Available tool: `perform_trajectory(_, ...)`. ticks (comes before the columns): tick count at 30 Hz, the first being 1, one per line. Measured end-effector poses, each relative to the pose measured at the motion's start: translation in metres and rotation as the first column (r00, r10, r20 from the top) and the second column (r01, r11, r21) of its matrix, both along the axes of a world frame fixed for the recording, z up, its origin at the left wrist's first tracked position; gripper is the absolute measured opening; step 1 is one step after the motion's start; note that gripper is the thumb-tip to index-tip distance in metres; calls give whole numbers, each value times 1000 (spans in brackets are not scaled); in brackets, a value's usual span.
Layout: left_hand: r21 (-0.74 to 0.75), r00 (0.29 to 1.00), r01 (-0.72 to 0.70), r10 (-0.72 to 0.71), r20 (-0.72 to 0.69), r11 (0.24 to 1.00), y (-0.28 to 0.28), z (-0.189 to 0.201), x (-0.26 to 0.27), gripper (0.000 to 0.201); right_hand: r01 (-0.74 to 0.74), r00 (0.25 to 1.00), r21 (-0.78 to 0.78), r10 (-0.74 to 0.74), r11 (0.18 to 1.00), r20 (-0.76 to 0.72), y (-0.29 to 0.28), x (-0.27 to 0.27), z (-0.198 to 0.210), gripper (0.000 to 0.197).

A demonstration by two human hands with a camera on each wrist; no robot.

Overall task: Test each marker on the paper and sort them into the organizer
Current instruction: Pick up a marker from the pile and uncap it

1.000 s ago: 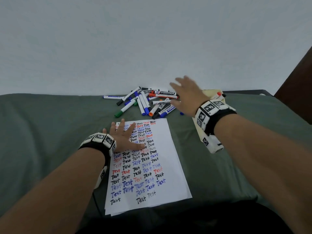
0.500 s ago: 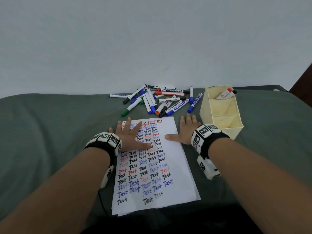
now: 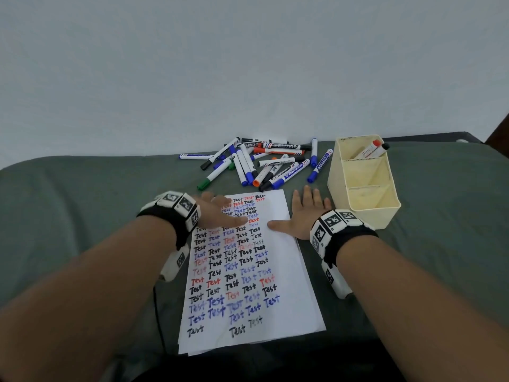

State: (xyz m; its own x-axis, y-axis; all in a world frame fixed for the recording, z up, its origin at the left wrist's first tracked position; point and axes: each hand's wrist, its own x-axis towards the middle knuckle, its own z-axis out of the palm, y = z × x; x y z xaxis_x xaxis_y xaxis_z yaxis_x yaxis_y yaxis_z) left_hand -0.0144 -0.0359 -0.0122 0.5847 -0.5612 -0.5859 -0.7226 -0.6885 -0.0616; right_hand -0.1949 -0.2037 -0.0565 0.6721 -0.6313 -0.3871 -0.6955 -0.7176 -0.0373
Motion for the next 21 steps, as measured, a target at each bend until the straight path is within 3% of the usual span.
perform_trajectory(3, 12, 987, 91, -91, 130, 996, -29, 23, 7, 115, 5, 1000, 12, -5, 1000, 4, 1, 0, 1, 126)
perform_trajectory(5, 1, 963, 125, -121, 239, 992, -48, 33, 10, 93, 4, 1000, 21, -4, 1000, 2, 1, 0, 2, 126)
perform_trajectory(9, -211, 923, 206, -118, 366, 955, -80, 38, 17, 44, 2, 1000, 34, -2, 999, 10, 2, -3, 3, 125)
perform_trajectory(14, -380, 921, 279, -132, 367, 882, -109, 33, 23, 40, 14, 999, 55, -16, 998, 32, 4, -2, 6, 122)
perform_trajectory(18, -385, 913, 322, -176, 368, 865, -127, 28, 24, 41, 11, 999, 73, -14, 997, 42, 4, 0, 7, 120)
perform_trajectory(21, -348, 899, 362, -224, 377, 865, -134, 26, 24, 31, 4, 999, 75, -7, 997, 40, 2, 0, 6, 120)
